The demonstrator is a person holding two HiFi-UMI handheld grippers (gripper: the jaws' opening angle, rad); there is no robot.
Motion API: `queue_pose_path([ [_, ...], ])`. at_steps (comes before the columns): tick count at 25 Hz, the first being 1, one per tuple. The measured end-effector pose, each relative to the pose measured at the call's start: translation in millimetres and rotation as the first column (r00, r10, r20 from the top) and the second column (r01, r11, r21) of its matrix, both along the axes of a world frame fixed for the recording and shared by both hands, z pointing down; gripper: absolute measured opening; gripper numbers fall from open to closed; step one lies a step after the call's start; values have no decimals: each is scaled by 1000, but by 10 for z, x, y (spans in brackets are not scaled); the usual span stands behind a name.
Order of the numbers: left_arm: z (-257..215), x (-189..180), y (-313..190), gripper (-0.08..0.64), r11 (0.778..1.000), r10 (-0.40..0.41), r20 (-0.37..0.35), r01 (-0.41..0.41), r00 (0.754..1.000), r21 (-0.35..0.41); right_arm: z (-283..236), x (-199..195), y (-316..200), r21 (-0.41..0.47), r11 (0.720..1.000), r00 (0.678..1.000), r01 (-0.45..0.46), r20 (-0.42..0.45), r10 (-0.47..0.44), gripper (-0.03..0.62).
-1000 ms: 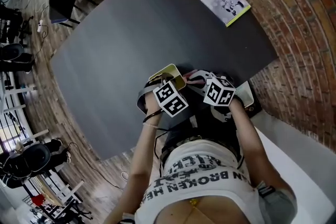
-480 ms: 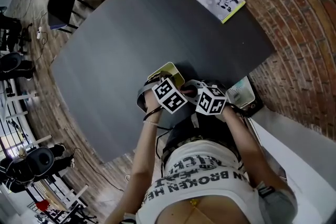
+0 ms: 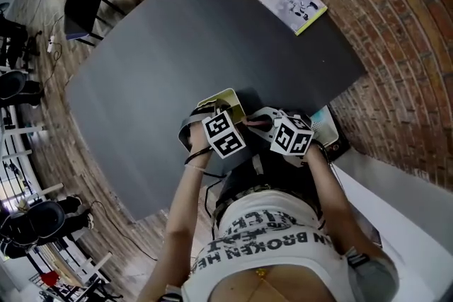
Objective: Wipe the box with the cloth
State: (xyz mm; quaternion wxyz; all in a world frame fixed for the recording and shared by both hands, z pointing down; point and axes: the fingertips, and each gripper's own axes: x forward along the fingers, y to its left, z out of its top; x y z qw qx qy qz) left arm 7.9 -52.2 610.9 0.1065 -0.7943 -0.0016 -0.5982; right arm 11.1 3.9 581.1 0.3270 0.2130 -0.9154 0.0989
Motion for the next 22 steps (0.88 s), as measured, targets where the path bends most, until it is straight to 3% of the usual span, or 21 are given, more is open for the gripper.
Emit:
queue_pose_path([
  [3, -10, -71, 150, 31, 987, 160, 20, -160, 987, 3, -73, 153, -12, 9, 998, 998, -55, 2, 55, 17],
  [6, -18, -166, 312, 29, 952, 304, 39, -305, 952, 10, -138, 288, -39, 20, 994, 994, -112, 5, 112, 17],
  [10, -7, -294, 465, 26, 901, 432, 58, -433, 900, 3, -186, 390, -42, 28, 988, 989, -149, 3, 149, 17],
  [15, 15, -428, 543, 26, 841, 541, 56, -541, 839, -20, -248, 393, -30, 16, 983, 981, -184, 63, 182, 17],
  [18, 19, -462, 536, 26, 847, 532, 41, -532, 846, -25, -235, 384, -20, 6, 981, 979, -192, 67, 191, 17],
  [22, -36, -492, 464, 41, 886, 464, 7, -463, 886, -29, -223, 401, -45, 6, 982, 981, -189, 53, 189, 17],
])
